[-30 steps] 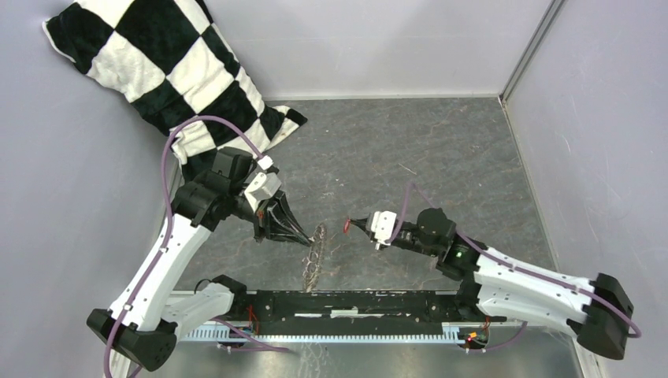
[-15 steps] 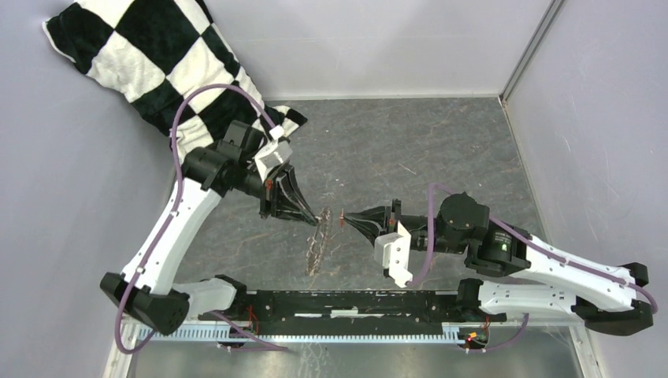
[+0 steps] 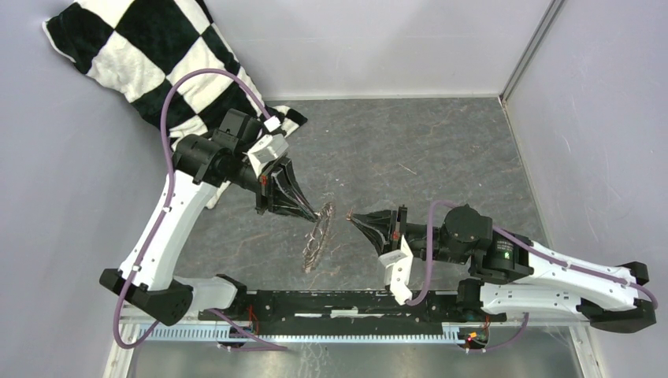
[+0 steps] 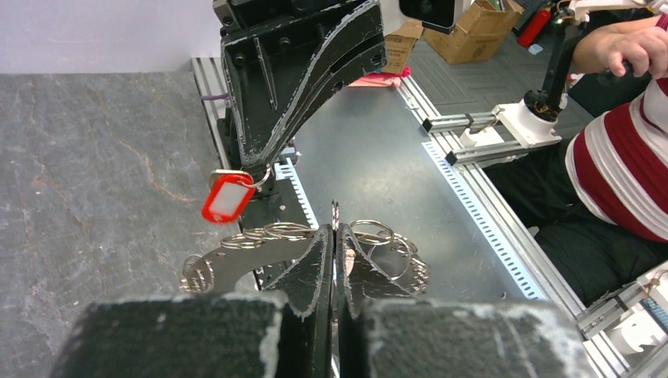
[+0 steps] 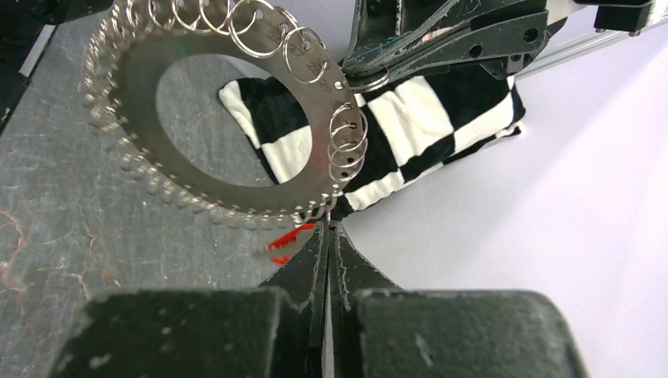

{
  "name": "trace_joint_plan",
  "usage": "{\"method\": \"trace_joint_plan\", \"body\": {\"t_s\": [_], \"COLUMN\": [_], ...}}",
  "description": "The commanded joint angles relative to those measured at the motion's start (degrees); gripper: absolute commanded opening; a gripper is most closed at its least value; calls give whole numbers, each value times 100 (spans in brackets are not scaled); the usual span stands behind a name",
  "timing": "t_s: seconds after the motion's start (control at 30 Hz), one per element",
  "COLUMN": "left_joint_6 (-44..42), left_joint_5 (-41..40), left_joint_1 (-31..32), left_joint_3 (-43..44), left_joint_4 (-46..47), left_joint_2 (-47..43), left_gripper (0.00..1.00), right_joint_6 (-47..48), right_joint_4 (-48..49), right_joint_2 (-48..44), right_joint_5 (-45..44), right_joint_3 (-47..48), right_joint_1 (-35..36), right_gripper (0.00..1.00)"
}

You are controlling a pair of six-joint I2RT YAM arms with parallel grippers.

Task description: Put the keys on the keyring

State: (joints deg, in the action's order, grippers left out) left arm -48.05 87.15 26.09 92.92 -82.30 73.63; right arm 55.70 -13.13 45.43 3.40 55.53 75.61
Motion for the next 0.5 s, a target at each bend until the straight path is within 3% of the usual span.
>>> {"method": "trace_joint_plan", "body": {"t_s": [0.0, 0.47], "left_joint_6": [-154, 116], "left_joint_5": [663, 662], "left_joint_1": [68, 450], "left_joint_3": [386, 592], "left_joint_4": [-111, -111], "left_joint_2": [-6, 84], "left_gripper": [2, 2], "right_joint_6": [143, 529], "right_joint_4": [768, 1111], "right_joint_2": [-25, 12], "right_joint_5": [-123, 353], "right_joint_3": [10, 285], "right_joint_1": [70, 363], "right_gripper": [1, 1]}}
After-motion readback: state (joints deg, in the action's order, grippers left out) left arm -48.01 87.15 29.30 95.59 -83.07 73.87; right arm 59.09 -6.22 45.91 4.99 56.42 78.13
